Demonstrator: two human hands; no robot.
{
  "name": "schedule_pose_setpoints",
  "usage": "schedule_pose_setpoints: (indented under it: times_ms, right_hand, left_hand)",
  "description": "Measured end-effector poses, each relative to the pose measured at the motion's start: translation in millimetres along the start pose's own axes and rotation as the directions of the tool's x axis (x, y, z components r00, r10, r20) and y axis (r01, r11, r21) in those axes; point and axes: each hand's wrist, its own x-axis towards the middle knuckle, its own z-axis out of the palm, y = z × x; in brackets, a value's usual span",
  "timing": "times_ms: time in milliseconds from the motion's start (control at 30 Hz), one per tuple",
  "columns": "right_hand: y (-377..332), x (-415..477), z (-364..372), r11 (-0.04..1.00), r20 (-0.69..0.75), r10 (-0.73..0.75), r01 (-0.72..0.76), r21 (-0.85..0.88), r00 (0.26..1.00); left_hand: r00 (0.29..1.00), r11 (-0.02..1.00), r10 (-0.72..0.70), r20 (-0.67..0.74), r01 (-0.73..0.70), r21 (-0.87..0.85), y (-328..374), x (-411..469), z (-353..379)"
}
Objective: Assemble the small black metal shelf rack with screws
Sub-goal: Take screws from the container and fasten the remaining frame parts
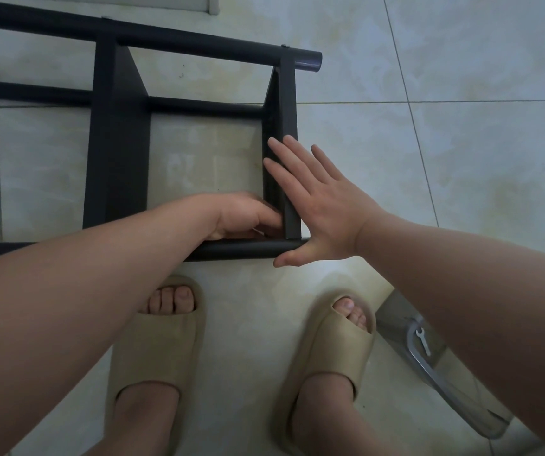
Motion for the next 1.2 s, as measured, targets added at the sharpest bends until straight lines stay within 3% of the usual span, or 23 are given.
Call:
schedule_pose_setpoints:
  times_ms: [133, 400, 600, 900, 1200]
  right_hand:
    - [-0.2, 0.2, -0.3, 1.000, 0.003, 0.000, 0.000, -0.002, 1.000]
    - [-0.1, 0.1, 0.4, 1.000, -0.009, -0.003, 0.003, 0.006, 1.000]
    - [0.1, 0.0, 0.3, 1.000, -0.005, -0.002, 0.002, 0.013, 1.000]
    - [0.0, 0.4, 0.3, 1.000, -0.003, 0.001, -0.001, 0.008, 1.000]
    - [0.3, 0.3, 0.7, 1.000, -0.005, 0.000, 0.000, 0.006, 1.000]
  left_hand:
    - [0.999, 0.997, -0.011, -0.030, 0.013, 0.071, -0.3, -0.3, -1.0]
    - [0.999, 0.997, -0.002, 0.033, 0.004, -0.072, -2.7, 3.1, -3.1]
    - [1.000, 0.999, -0.015, -0.010, 0.016, 0.050, -0.9, 1.2, -0.5]
    - [1.000, 0.999, -0.020, -0.017, 0.020, -0.049, -2.0, 2.3, -1.9]
    - [0.999, 0.999, -0.014, -0.053, 0.017, 0.050, -2.7, 1.5, -2.5]
